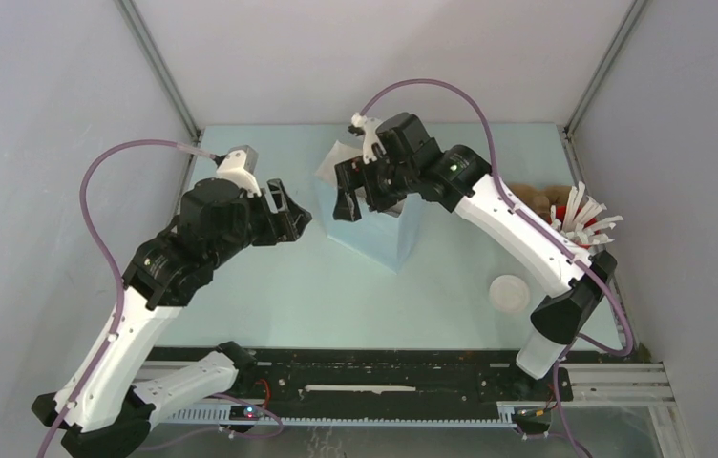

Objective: Pack the takeout coffee

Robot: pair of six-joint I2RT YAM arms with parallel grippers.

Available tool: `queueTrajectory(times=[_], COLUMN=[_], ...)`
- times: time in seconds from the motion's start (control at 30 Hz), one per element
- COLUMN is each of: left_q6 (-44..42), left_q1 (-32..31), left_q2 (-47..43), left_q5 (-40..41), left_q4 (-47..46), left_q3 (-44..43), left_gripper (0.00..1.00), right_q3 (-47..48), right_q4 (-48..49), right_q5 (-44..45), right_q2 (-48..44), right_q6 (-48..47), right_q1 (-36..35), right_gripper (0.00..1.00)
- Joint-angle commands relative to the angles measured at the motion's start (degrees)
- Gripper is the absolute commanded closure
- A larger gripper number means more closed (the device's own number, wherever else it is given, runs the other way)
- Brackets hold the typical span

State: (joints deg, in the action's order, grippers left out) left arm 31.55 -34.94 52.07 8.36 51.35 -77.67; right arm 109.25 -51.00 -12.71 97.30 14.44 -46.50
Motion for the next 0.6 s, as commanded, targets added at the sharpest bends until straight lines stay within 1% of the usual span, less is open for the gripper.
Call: queueTrajectory(times=[0.0,0.13,0.3,0.5,0.57], left_q6=[-0.2,-0.4,-0.8,-0.9,-1.0], left_q1=[0.7,0.9,1.0,1.1,1.1], left_q2=[0.6,0.6,0.1,-0.9,-1.4], left_q5=[0.1,0.7,1.6,1.6,1.4], left_q4=[0.5,0.9,1.3,0.8,0.4], left_q3=[-1.9,-2.6,-3.0,-2.0,-1.3], left_gripper=[0.27,0.27,0.27,0.27,0.26], right_q3=[4.1,6.0,7.8,8.0,9.0], right_q4=[2.3,3.3,3.9,2.9,0.9], right_q5=[-2.0,-7.1,-18.7,-29.3,-30.5], right_q2=[0.9,3.4,5.5,3.6,1.5], right_q6=[5.5,9.6,12.3,17.3,17.2], right_q1=[4.7,9.3,11.6,14.0,14.6], right_gripper=[0.04,0.04,0.04,0.04,0.04])
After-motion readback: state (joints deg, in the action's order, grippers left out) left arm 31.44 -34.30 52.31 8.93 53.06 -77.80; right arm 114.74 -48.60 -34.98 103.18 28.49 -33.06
